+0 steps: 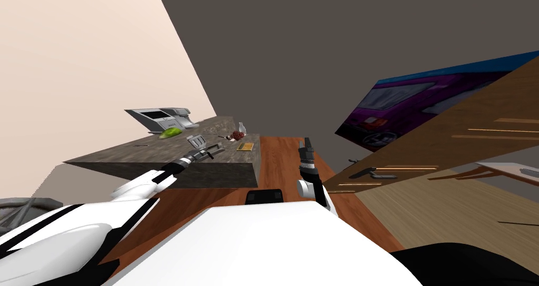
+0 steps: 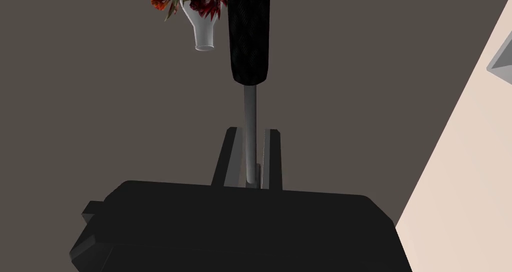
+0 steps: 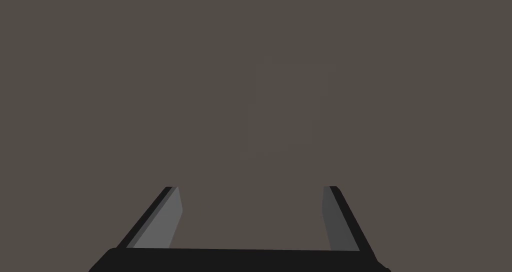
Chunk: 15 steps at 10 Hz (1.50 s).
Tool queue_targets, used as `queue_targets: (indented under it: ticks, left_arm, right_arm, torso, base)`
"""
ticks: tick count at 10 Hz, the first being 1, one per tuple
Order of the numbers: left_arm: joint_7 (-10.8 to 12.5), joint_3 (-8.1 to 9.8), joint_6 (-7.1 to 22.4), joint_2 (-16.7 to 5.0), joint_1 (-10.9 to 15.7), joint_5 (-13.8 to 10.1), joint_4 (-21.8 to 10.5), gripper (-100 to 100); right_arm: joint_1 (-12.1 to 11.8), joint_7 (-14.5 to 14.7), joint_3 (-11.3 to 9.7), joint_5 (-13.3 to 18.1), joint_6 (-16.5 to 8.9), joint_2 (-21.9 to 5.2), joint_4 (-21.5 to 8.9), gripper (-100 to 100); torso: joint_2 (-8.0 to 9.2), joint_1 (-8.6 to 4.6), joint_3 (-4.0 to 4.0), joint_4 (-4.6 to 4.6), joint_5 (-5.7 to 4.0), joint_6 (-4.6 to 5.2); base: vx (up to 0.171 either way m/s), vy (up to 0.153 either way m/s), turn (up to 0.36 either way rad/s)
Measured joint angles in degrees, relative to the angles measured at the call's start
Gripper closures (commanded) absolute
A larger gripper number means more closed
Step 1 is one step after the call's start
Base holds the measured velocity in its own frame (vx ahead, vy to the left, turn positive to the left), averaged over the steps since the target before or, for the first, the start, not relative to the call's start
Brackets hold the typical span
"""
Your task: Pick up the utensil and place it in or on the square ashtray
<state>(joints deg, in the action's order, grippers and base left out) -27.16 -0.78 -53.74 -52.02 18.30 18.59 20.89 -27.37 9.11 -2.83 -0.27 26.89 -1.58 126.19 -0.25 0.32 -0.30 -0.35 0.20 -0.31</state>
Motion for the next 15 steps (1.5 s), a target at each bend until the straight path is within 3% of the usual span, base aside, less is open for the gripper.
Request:
queue_targets:
  ticks: [1, 2, 3, 4, 6, 8, 11, 13, 15]
  left_arm:
    - [0.6, 0.46, 1.2, -0.3, -2.3, -0.4, 2.9, 100]
    - [0.7, 0.39, 1.6, -0.3, -2.1, -0.3, 3.2, 100]
    - [0.7, 0.36, 1.6, -0.3, -2.0, -0.3, 3.1, 0]
    - [0.7, 0.37, 1.6, -0.2, -2.0, -0.3, 3.1, 100]
    - [0.6, 0.56, 0.4, 0.3, -0.2, -0.4, 1.6, 100]
    - [1.7, 1.64, 2.2, 0.6, -2.3, -1.2, 7.2, 100]
    - [1.3, 1.23, -1.5, 1.1, 3.0, -0.8, 0.4, 100]
    - [1.6, 1.65, -1.4, 1.3, 2.7, -1.1, 1.7, 100]
    - [1.8, 1.89, -2.0, 1.6, 4.1, -1.3, 1.2, 100]
  right_arm:
    - [0.0, 0.0, 0.0, 0.0, 0.0, 0.0, 0.0, 0]
    - [0.0, 0.0, 0.0, 0.0, 0.0, 0.0, 0.0, 0]
    - [0.0, 0.0, 0.0, 0.0, 0.0, 0.0, 0.0, 0]
    - [0.0, 0.0, 0.0, 0.0, 0.0, 0.0, 0.0, 0]
    - [0.0, 0.0, 0.0, 0.0, 0.0, 0.0, 0.0, 0]
    - [0.0, 0.0, 0.0, 0.0, 0.0, 0.0, 0.0, 0]
    - [0.0, 0.0, 0.0, 0.0, 0.0, 0.0, 0.0, 0]
    - [0.0, 0.0, 0.0, 0.0, 0.0, 0.0, 0.0, 0]
    - [0.0, 0.0, 0.0, 0.0, 0.0, 0.0, 0.0, 0]
  torso:
    - [0.07, 0.05, 0.04, 0.01, 0.01, -0.01]
    - [0.09, 0.07, 0.06, 0.04, 0.0, 0.05]
    - [0.12, 0.1, 0.07, 0.04, 0.01, 0.02]
    - [0.12, 0.12, 0.08, 0.04, 0.01, 0.02]
    - [0.81, 0.17, 0.46, 0.17, 0.03, -0.12]
    - [1.23, 0.17, 0.73, 0.3, 0.0, -0.18]
    - [0.8, 0.27, 0.47, 0.2, 0.01, -0.14]
    - [0.77, 0.19, 0.48, 0.21, 0.02, -0.09]
    - [0.83, 0.15, 0.51, 0.23, 0.01, -0.09]
  base:
    - [0.001, -0.01, 0.012]
    - [0.0, 0.0, 0.0]
    - [0.0, 0.0, 0.0]
    - [-0.12, 0.011, 0.085]
    - [-0.213, 0.001, 0.096]
    - [-0.192, 0.021, 0.066]
    - [-0.129, 0.04, 0.059]
    - [-0.126, 0.017, 0.068]
    - [-0.158, 0.024, 0.07]
